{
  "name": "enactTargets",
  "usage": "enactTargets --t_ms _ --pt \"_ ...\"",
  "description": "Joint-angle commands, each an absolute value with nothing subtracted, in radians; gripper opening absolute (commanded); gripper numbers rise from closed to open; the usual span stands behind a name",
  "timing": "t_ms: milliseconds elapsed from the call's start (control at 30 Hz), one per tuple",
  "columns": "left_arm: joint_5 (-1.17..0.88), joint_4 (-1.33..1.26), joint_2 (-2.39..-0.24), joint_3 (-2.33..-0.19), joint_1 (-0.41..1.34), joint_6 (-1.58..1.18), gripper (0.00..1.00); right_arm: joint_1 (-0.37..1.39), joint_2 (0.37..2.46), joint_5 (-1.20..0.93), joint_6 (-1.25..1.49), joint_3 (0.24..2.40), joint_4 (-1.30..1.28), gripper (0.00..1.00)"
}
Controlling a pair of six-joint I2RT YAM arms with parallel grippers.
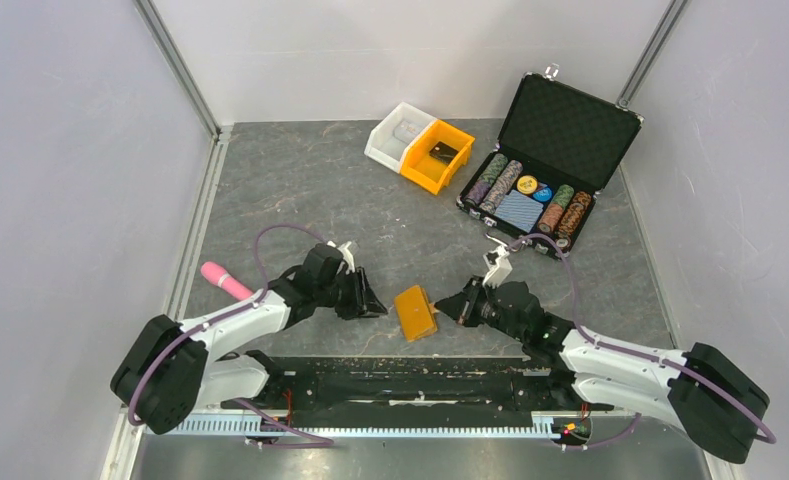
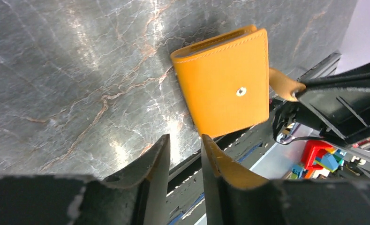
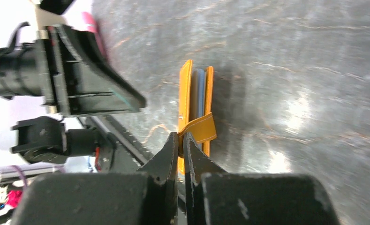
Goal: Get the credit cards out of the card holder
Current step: Open the card holder at the corner of the board.
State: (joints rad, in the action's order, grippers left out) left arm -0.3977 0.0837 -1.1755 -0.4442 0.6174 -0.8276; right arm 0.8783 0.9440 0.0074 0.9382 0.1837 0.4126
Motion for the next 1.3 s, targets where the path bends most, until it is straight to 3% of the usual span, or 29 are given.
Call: enactTargets --t_ms 0,133,233,633,1033,1267 --pt "-0.362 0.161 -1.156 -0.503 0.622 -0.75 0.42 0.859 0.912 0.03 0.875 0.158 0.369 0.0" --pt "-0.381 0.161 -1.132 -0.53 0.623 -0.76 0.66 0.859 0.909 -0.071 0.867 0.174 0.466 0.0" --pt "-0.393 0.144 -1.117 -0.547 0.627 -0.773 0.78 0.864 0.934 -0.121 0.879 0.201 0.506 0.0" --pt "-0.47 0.051 -1.153 -0.552 0.636 -0.8 0.89 0.899 0.982 -0.198 0.931 0.188 0.733 0.0" --pt "-0.464 0.051 -1.215 -0.539 0.641 -0.765 0.85 0.9 1.001 -0.18 0.934 0.17 0.711 0.0" --pt "-0.449 0.069 -1.24 -0.545 0.643 -0.748 0.63 0.9 0.981 -0.118 0.876 0.176 0.57 0.0"
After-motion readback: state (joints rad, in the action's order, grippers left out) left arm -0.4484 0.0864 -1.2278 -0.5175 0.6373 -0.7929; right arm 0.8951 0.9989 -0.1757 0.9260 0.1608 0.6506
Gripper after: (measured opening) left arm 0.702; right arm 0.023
